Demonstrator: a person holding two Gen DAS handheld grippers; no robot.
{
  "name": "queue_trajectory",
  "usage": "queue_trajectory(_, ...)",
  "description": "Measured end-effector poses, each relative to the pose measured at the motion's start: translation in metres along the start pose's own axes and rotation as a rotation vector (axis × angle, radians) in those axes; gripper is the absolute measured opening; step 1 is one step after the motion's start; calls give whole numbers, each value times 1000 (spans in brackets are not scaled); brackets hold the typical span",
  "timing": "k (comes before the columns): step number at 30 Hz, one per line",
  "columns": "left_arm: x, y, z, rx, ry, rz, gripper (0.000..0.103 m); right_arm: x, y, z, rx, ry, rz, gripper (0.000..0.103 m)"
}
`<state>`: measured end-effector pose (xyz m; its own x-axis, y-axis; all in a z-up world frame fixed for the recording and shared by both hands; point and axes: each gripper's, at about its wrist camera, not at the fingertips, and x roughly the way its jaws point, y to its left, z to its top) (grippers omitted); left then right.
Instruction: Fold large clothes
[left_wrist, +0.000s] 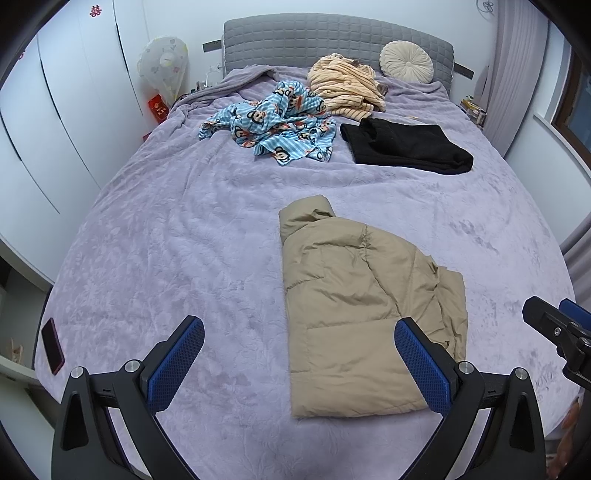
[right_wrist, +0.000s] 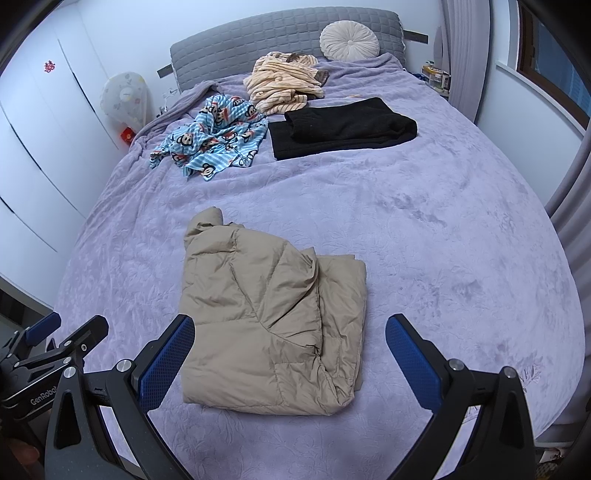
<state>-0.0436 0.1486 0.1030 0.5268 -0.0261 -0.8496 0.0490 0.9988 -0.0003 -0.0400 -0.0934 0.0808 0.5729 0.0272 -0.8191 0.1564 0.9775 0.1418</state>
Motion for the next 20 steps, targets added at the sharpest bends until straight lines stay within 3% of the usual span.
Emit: queue_trajectory(20, -1, -1, 2, 5, -14, 5, 103, 1, 3, -3, 3, 5, 0, 103)
